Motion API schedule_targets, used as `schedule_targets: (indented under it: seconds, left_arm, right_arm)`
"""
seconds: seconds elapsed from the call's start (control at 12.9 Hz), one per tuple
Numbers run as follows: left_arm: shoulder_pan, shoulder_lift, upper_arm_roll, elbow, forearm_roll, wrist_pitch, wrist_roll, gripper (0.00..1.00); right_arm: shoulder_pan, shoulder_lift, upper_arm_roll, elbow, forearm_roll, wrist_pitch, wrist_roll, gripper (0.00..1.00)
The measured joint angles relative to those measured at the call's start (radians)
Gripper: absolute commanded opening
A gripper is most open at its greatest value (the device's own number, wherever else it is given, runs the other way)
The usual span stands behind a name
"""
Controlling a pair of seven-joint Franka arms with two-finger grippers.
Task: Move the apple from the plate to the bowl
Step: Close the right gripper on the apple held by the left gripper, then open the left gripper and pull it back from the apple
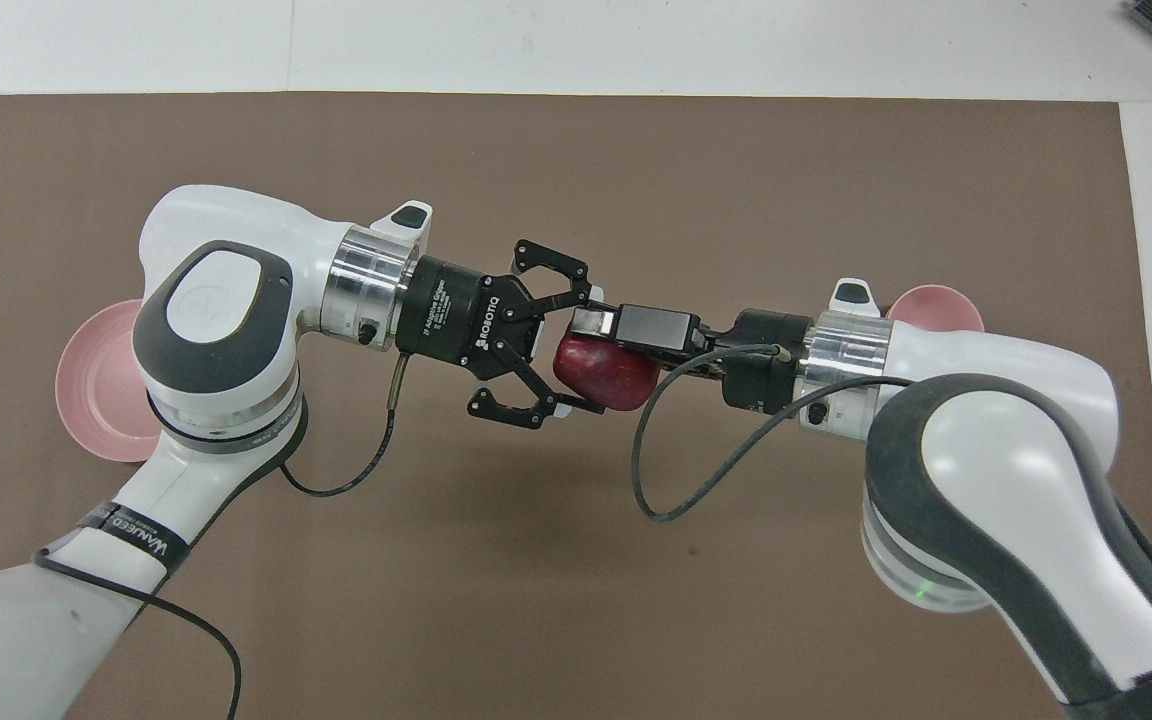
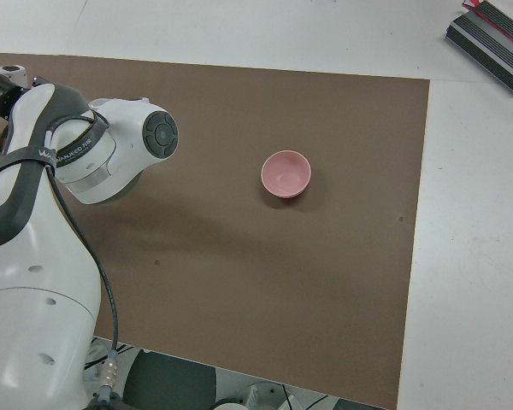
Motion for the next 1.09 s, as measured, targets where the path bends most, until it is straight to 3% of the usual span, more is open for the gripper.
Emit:
schedule_targets:
  seconds: [0.23,0.31,0.39,1.09]
  left_arm:
    - [0.000,-0.001,0.000,-0.001,0.000,0.000,0.000,0.00]
    - [0.000,-0.001,0.000,-0.001,0.000,0.000,0.000,0.23]
    - [0.000,-0.001,0.000,-0.001,0.000,0.000,0.000,0.99]
    - [0.006,-0.007,0.009,0.000,0.001,0.003,0.000,1.00]
  right_arm:
    - [0.000,0.000,0.000,0.000,0.000,0.000,0.000,0.00]
    - [0.000,0.000,0.000,0.000,0.000,0.000,0.000,0.00]
    - [0.000,0.000,0.000,0.000,0.000,0.000,0.000,0.00]
    - [0.006,0.002,0.004,0.005,-0.001,-0.001,0.021,0.00]
